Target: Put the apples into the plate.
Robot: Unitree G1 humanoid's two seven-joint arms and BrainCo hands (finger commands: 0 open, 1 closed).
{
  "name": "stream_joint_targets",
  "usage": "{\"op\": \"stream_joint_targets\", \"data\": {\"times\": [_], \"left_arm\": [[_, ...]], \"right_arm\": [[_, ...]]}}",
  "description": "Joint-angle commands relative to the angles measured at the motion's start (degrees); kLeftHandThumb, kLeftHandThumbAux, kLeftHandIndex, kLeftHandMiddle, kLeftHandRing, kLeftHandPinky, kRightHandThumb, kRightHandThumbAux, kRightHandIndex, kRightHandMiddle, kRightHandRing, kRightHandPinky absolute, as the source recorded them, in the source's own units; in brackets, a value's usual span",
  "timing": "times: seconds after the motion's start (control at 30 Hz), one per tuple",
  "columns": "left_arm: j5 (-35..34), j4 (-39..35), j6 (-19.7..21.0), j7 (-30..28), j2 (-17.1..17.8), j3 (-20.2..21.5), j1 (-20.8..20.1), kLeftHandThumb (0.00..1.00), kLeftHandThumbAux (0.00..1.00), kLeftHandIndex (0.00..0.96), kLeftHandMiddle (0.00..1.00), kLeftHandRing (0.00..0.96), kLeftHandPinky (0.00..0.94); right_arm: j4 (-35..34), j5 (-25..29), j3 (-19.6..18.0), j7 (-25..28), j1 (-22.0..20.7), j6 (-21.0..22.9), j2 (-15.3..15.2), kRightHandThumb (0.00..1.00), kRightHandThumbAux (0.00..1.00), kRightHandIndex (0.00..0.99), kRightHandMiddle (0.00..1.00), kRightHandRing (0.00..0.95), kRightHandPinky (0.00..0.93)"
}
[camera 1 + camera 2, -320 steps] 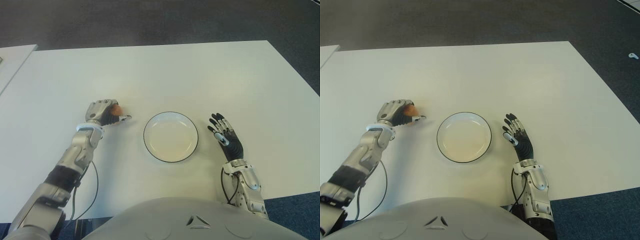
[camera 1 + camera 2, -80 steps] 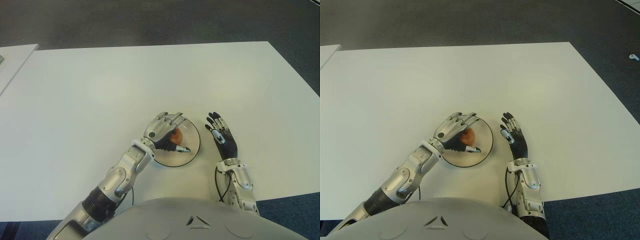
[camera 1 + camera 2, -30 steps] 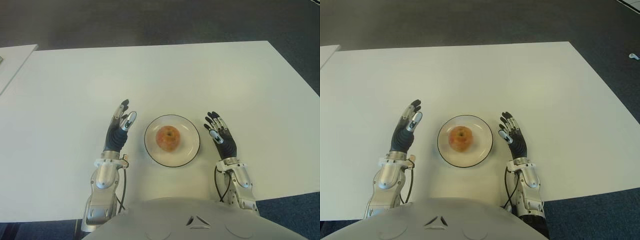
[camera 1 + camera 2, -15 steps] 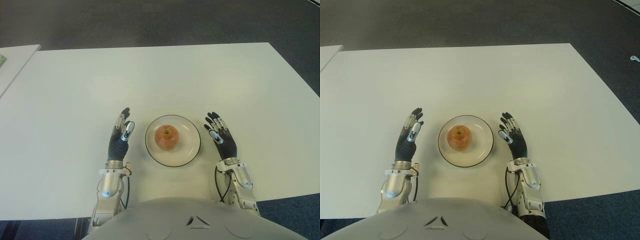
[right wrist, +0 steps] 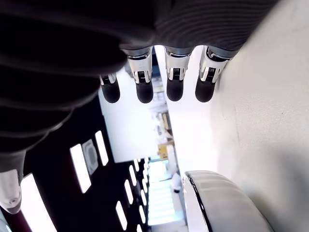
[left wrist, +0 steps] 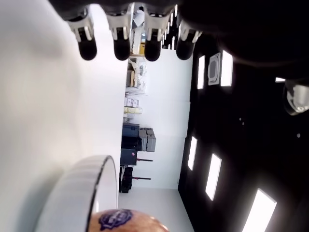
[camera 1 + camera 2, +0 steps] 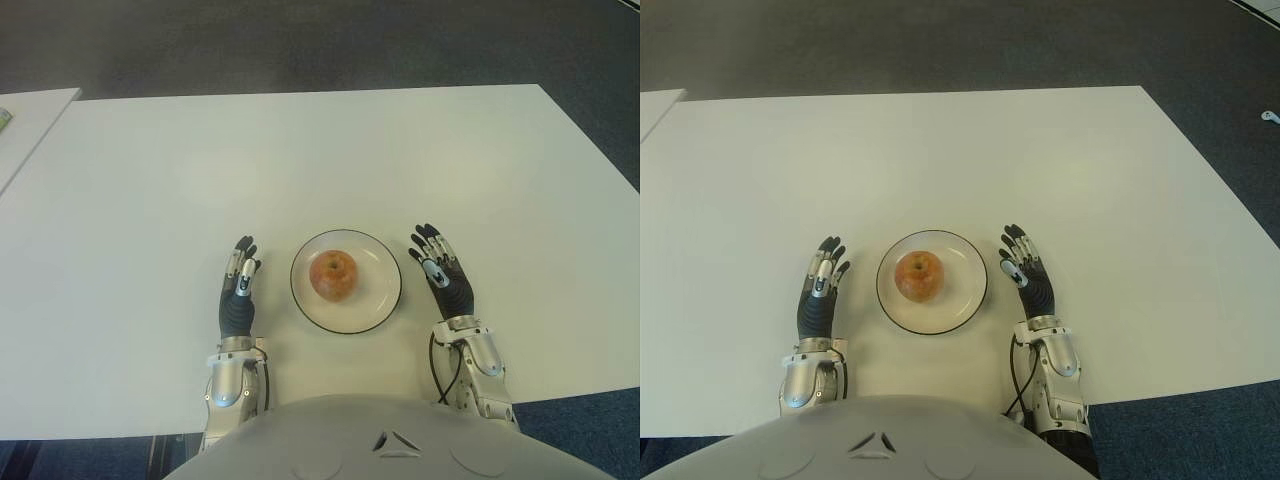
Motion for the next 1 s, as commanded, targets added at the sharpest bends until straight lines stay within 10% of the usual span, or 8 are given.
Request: {"op": "stream_joint_targets", "data": {"times": [0.03, 0.43, 1.0], "left_arm": [[-3.3, 4.9, -2.5, -2.3, -3.0, -0.8, -1.3, 0.010, 0.261, 0.000, 0.000, 0.000, 0.000], [3.0, 16.2, -11.7, 2.2, -3.7, -0.4, -4.2, 0.004, 0.246, 0.000, 0.000, 0.000, 0.000], [9.6, 20.6, -13.9, 8.4, -3.4, -1.1, -5.5, 0.000, 0.234, 0.000, 0.000, 0.000, 0.000]], "right_arm": [[3.6, -1.1, 0.1, -0.4, 3.0, 5.4, -0.9, 0.132, 0.561, 0.000, 0.000, 0.000, 0.000], [3.9, 0.1, -0.2, 0.3, 2.4, 5.4, -1.1, 0.135, 0.594, 0.000, 0.000, 0.000, 0.009], [3.6, -0.5, 0.7, 0.7, 3.0, 3.8, -1.0, 0.105, 0.508, 0.000, 0.000, 0.000, 0.024]]}}
